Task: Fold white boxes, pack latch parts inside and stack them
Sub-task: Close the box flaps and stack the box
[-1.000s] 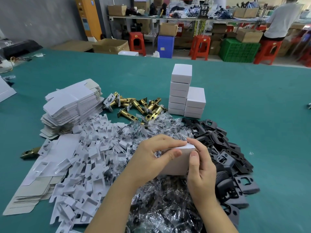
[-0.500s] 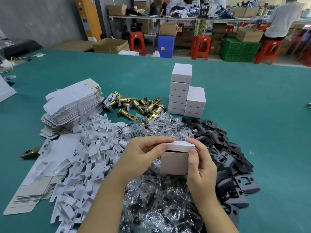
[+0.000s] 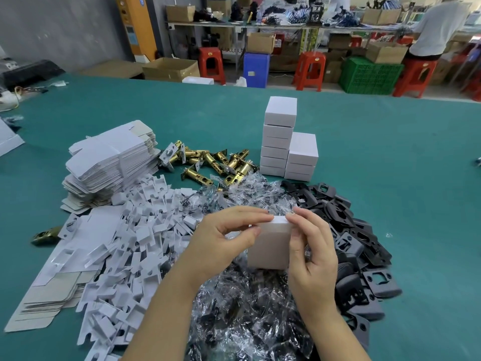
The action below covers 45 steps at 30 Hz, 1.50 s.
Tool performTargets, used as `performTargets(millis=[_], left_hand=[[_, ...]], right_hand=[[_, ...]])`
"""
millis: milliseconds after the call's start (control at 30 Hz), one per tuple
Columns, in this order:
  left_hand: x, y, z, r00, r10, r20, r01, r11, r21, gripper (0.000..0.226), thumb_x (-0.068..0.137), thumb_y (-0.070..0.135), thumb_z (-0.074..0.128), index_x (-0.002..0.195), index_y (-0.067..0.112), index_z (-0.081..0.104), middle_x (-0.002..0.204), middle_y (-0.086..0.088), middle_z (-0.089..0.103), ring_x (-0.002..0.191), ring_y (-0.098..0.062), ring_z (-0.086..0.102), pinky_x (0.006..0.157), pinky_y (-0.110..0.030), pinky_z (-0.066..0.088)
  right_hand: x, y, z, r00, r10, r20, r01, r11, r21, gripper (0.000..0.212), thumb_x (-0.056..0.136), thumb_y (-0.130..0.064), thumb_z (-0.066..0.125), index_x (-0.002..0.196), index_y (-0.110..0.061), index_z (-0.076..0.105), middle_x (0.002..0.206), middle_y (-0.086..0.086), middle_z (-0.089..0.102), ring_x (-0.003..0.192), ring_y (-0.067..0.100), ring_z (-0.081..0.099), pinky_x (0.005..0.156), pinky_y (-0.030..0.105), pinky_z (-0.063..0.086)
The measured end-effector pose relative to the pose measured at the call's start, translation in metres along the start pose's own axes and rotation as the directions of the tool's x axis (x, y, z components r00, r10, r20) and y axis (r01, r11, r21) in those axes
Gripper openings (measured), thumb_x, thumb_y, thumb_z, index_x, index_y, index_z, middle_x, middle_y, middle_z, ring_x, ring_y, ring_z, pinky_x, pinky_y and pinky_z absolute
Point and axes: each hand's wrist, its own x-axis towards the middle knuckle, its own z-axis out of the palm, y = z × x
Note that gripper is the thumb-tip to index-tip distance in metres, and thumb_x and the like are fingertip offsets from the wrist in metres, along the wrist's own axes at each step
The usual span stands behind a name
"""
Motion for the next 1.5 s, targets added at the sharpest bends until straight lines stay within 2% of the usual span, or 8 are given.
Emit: performTargets(millis=[133,267,367,767,1100,1233,1400,1500], left_hand=[[0.001,-0.001,0.005,0.999,0.029,-0.04,-0.028,0.999,0.035,0.028,0.088,0.017,0.069,0.106,0.036,0.078,0.113,0.016,0.074,0.11,-0.011,0.068,0.088,-0.021,0.055],[0.001,-0.002,0.014,0.992,0.075,-0.106,-0.062,0.991,0.122,0.017,0.087,0.034,0.072,0.103,0.035,0.076,0.106,0.016,0.073,0.104,-0.012,0.069,0.087,-0.024,0.056],[0.001,-0.003,0.015,0.987,0.137,-0.086,-0.121,0.978,0.172,0.021,0.092,0.026,0.073,0.109,0.036,0.078,0.109,0.015,0.072,0.109,-0.015,0.067,0.089,-0.022,0.054],[-0.003,0.0,0.006,0.996,0.089,0.004,-0.089,0.985,0.147,0.027,0.095,0.019,0.068,0.114,0.035,0.078,0.113,0.016,0.071,0.116,-0.012,0.064,0.094,-0.017,0.05],[-0.003,-0.006,-0.004,0.996,-0.015,0.083,0.004,0.99,0.139,0.031,0.094,0.029,0.063,0.117,0.047,0.074,0.132,0.027,0.063,0.13,0.001,0.054,0.102,-0.036,0.05],[-0.004,-0.01,-0.003,0.995,-0.04,0.086,0.026,0.987,0.158,0.033,0.092,0.033,0.071,0.117,0.056,0.07,0.137,0.033,0.057,0.127,0.006,0.053,0.089,-0.021,0.053],[-0.002,-0.012,0.0,0.999,0.011,0.052,-0.02,0.983,0.181,0.038,0.093,0.022,0.072,0.12,0.048,0.072,0.132,0.028,0.062,0.119,-0.005,0.061,0.093,-0.016,0.051],[-0.002,-0.011,0.003,0.999,0.047,0.022,-0.052,0.944,0.325,0.049,0.095,0.025,0.07,0.132,0.055,0.059,0.129,0.029,0.059,0.117,-0.002,0.057,0.091,-0.014,0.049]], right_hand=[[0.0,-0.002,0.0,1.0,0.017,0.017,-0.017,0.999,0.032,0.021,0.1,-0.021,0.055,0.118,-0.02,0.066,0.125,-0.001,0.063,0.119,0.01,0.06,0.097,0.02,0.049],[0.002,-0.005,-0.001,1.0,0.015,0.021,-0.016,0.998,0.065,0.018,0.097,-0.021,0.058,0.113,-0.021,0.065,0.117,-0.002,0.064,0.112,0.011,0.061,0.091,0.018,0.049],[0.003,-0.006,-0.001,1.0,0.009,0.018,-0.01,0.998,0.06,0.017,0.097,-0.02,0.058,0.112,-0.022,0.065,0.114,-0.001,0.063,0.111,0.011,0.061,0.092,0.017,0.047],[-0.001,-0.007,0.001,1.0,0.0,0.031,-0.001,0.999,0.048,0.019,0.098,-0.018,0.054,0.113,-0.02,0.065,0.117,-0.002,0.061,0.111,0.014,0.06,0.092,0.022,0.049],[-0.003,-0.004,0.0,0.999,0.02,0.045,-0.021,1.0,0.023,0.016,0.098,-0.023,0.055,0.108,-0.021,0.067,0.119,0.004,0.061,0.117,0.017,0.06,0.093,0.033,0.053],[-0.004,-0.003,-0.001,0.998,0.043,0.055,-0.044,0.999,0.005,0.014,0.097,-0.027,0.056,0.108,-0.026,0.065,0.123,0.0,0.06,0.12,0.015,0.058,0.094,0.036,0.053],[-0.004,-0.002,0.0,0.995,0.049,0.089,-0.051,0.998,0.021,0.019,0.097,-0.028,0.054,0.115,-0.032,0.062,0.124,-0.003,0.063,0.123,0.017,0.059,0.098,0.041,0.053],[-0.003,-0.002,0.0,0.996,0.042,0.084,-0.044,0.999,0.024,0.02,0.098,-0.026,0.054,0.115,-0.032,0.062,0.126,-0.012,0.061,0.122,0.015,0.06,0.099,0.035,0.052]])
